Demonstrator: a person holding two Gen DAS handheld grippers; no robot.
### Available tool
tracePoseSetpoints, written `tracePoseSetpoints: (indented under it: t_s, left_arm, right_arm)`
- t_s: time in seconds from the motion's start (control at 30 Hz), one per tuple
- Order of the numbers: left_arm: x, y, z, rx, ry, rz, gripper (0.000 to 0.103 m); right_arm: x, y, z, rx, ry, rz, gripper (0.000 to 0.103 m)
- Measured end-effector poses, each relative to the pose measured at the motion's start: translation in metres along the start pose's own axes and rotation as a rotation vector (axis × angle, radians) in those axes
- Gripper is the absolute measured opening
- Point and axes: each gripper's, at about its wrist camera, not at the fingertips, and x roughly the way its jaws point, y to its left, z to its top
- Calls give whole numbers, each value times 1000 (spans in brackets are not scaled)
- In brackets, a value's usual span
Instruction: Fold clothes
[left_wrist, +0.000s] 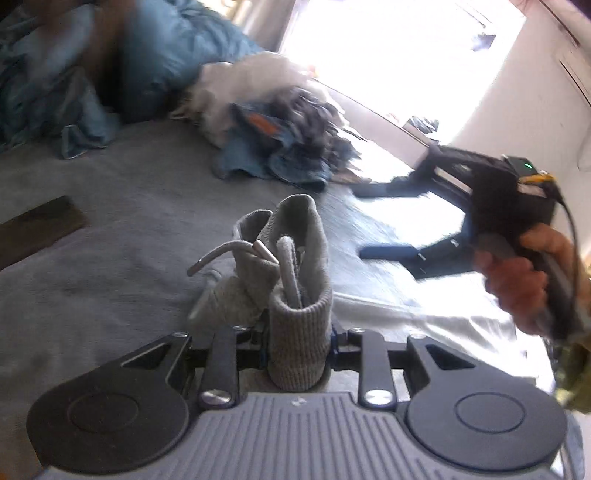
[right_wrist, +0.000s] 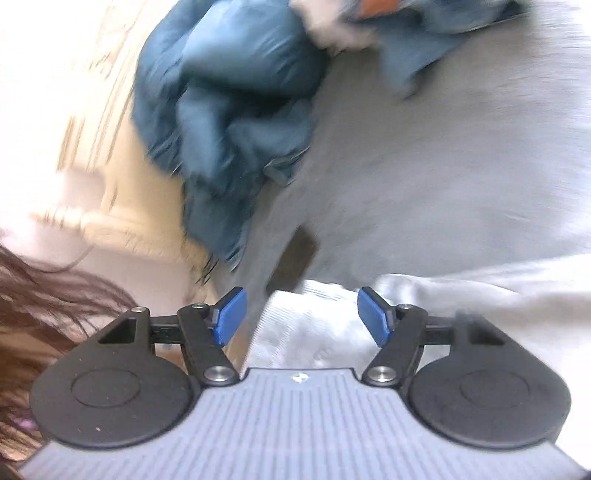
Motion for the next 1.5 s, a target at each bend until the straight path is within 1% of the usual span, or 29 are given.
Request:
tracePoseSetpoints:
  t_s: [0.07, 0.13, 0.2, 0.3, 0.37, 0.4, 0.43, 0.5, 0.53, 0.6, 0.67, 0.73, 0.77, 0.87, 0.97, 1.07, 1.1, 1.17, 1.2, 1.23, 1.3, 1.43, 1.5]
  left_arm:
    - [7, -15, -6, 39, 10, -1, 29]
    - [15, -31, -15, 111, 30, 2, 29]
    - [24, -47, -24, 192, 55, 3, 29]
    - [39, -68, -40, 304, 105, -2, 30]
    - [51, -80, -53, 370, 151, -12, 34]
    - [57, -85, -58, 399, 177, -20, 40]
    - [60, -90, -61, 413, 208, -35, 43]
    - [56, -96, -61, 414, 237, -57, 48]
    - [51, -95, -57, 394, 250, -74, 52]
    - [40, -89, -47, 324, 291, -106, 53]
    - [30, -79, -35, 241, 319, -126, 53]
    - [20, -69, -22, 173, 317, -130, 53]
    - [19, -66, -15, 157, 308, -126, 53]
    - [32, -60, 10, 150, 284, -98, 53]
    - [69, -63, 30, 164, 298, -77, 52]
    - [111, -73, 41, 193, 353, -52, 51]
    - [122, -77, 43, 213, 381, -43, 51]
    - [140, -86, 44, 257, 429, -24, 50]
    - [147, -90, 44, 281, 448, -14, 50]
    - [152, -93, 43, 302, 462, 1, 48]
    - [160, -96, 39, 333, 485, 40, 44]
    - [168, -104, 34, 380, 510, 66, 45]
    - [171, -110, 30, 415, 518, 80, 47]
  right_arm:
    - [-28, -16, -16, 66, -42, -44, 67]
    - [-50, -36, -37, 165, -60, -60, 67]
    - [-60, -55, -57, 254, -54, -51, 68]
    - [-63, -79, -77, 339, -59, -72, 69]
    - [-62, -89, -84, 368, -76, -78, 69]
    - [-61, -94, -88, 378, -86, -82, 69]
    - [-60, -98, -91, 388, -94, -87, 69]
    - [-56, -108, -97, 417, -100, -101, 69]
    - [-56, -112, -100, 428, -102, -115, 69]
    - [-55, -120, -105, 447, -108, -139, 69]
    - [-55, -125, -111, 474, -120, -142, 69]
    - [-57, -131, -119, 513, -138, -122, 69]
    - [-58, -133, -123, 533, -150, -114, 69]
    - [-61, -138, -133, 580, -209, -100, 69]
    - [-60, -143, -138, 595, -267, -86, 69]
    - [-55, -148, -141, 639, -316, -94, 62]
    - [-54, -150, -142, 653, -331, -103, 55]
    - [-51, -152, -143, 678, -361, -108, 47]
    - [-50, -153, -144, 687, -376, -106, 39]
    - [-49, -153, -145, 691, -387, -107, 37]
    - [-48, -153, -146, 688, -403, -117, 35]
    - [-49, -155, -149, 670, -418, -128, 35]
    - [-49, -156, -150, 665, -425, -134, 35]
